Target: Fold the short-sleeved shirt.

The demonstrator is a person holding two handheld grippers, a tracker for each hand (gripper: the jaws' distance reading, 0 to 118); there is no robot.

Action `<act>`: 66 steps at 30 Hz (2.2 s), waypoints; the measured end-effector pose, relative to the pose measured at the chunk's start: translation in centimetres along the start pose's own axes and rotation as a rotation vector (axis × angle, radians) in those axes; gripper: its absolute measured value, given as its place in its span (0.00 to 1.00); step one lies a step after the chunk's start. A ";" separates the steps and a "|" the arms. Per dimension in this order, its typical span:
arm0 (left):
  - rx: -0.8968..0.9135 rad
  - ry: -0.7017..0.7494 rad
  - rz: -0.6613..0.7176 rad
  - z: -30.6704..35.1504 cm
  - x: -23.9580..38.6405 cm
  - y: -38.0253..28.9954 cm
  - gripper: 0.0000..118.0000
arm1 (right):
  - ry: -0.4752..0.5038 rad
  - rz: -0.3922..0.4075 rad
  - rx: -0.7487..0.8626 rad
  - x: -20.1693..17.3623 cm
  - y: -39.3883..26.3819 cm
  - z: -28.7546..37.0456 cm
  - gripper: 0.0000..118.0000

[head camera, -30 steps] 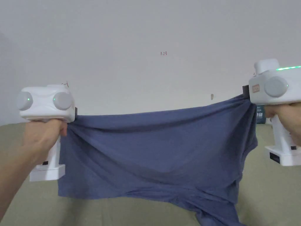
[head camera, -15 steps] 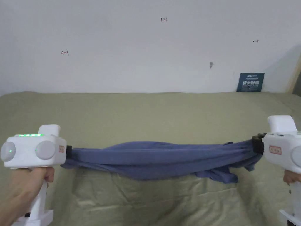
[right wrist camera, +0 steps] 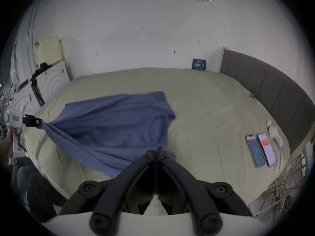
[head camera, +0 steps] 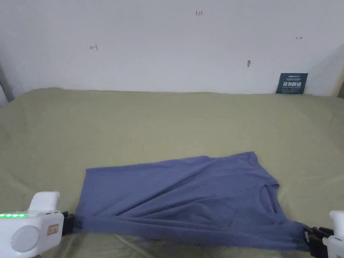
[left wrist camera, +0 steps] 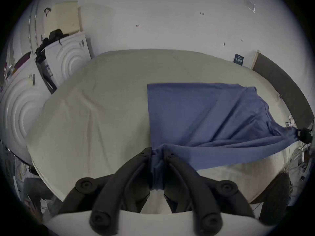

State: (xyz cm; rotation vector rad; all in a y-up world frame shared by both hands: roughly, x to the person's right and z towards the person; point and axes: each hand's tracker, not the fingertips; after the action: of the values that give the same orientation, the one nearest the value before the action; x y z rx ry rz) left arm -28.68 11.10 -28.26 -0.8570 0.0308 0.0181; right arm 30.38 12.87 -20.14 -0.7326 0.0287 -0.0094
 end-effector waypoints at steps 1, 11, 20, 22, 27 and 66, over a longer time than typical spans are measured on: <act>-0.012 0.001 -0.009 0.1 -0.1 -0.8 0.11 | 0.001 -0.011 -0.020 0.0 -0.7 0.0 0.02; -0.052 -0.007 -0.012 -0.3 -0.1 -2.4 0.11 | 0.002 -0.019 -0.126 0.1 -3.1 -2.3 0.02; 0.007 0.049 -0.008 4.6 -0.3 -3.1 1.00 | 0.001 -0.065 -0.095 1.0 -2.9 -1.0 0.89; 0.051 0.044 0.055 6.5 -0.7 -3.3 0.92 | 0.002 -0.060 -0.065 1.0 -2.9 -0.2 0.86; 0.090 0.048 0.138 8.6 -1.6 -4.6 0.00 | -0.066 -0.079 0.051 1.3 -3.3 1.3 0.00; -0.068 0.028 0.142 1.4 0.4 -3.4 0.08 | 0.050 -0.019 -0.185 0.8 -4.6 -2.8 0.58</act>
State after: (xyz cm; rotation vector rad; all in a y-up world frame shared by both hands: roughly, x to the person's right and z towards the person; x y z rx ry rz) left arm -28.15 9.95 -24.79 -0.9219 0.1175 0.1407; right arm 31.12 7.58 -19.13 -0.9180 0.0707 -0.0434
